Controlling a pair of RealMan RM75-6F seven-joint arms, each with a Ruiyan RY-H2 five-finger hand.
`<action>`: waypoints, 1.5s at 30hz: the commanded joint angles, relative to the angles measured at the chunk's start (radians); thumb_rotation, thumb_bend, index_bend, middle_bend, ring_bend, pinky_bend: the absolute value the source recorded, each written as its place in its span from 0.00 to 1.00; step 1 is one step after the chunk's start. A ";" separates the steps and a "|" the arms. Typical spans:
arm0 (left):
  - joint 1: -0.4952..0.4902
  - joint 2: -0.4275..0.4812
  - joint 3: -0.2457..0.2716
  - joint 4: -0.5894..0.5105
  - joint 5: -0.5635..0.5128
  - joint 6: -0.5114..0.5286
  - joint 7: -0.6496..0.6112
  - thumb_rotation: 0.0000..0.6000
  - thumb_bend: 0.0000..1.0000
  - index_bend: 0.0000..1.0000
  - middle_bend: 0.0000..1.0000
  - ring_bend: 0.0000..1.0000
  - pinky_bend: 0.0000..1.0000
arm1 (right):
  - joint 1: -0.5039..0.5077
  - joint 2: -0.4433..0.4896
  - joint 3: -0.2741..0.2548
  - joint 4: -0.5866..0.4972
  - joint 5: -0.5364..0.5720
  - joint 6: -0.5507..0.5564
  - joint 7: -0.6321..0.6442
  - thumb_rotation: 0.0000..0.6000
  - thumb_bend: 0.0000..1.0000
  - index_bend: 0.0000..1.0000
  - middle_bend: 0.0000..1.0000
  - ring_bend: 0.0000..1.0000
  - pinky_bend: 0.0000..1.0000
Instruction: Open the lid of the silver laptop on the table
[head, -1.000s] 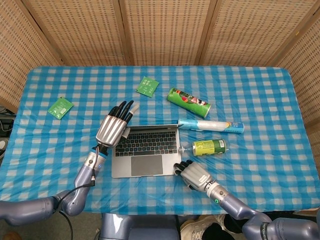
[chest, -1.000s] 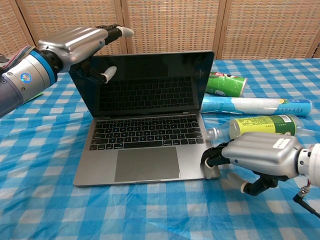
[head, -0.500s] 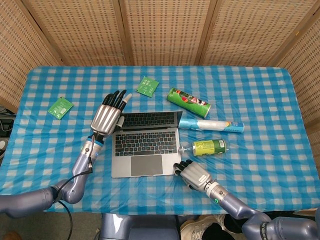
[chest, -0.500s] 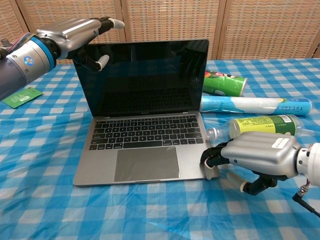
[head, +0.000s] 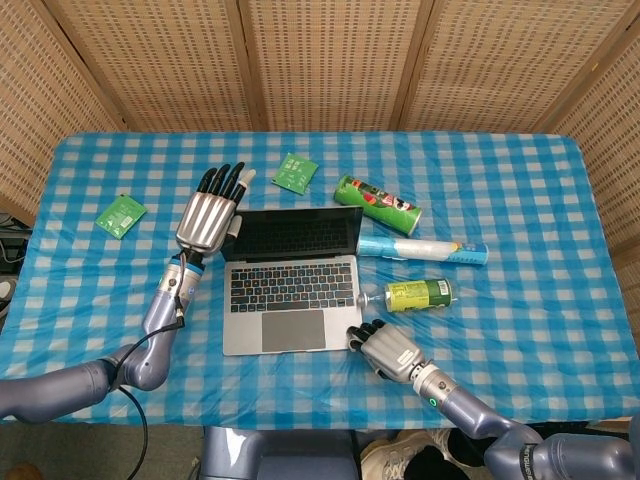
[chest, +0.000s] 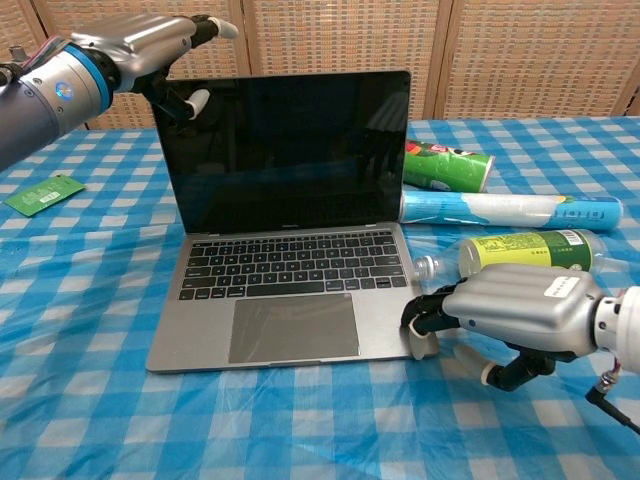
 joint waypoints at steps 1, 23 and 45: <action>-0.005 0.008 0.003 -0.002 -0.010 -0.003 0.013 1.00 0.55 0.00 0.00 0.00 0.07 | 0.000 0.001 -0.001 -0.001 0.001 0.002 0.000 1.00 0.90 0.33 0.31 0.22 0.29; 0.058 0.238 0.038 -0.310 0.155 0.104 -0.075 1.00 0.55 0.00 0.00 0.00 0.01 | -0.021 0.107 0.074 -0.158 -0.159 0.189 0.197 1.00 0.87 0.33 0.31 0.22 0.29; 0.474 0.544 0.213 -0.513 0.241 0.390 -0.372 1.00 0.00 0.00 0.00 0.00 0.00 | -0.313 0.328 0.080 0.080 -0.277 0.707 0.477 1.00 0.02 0.15 0.06 0.00 0.00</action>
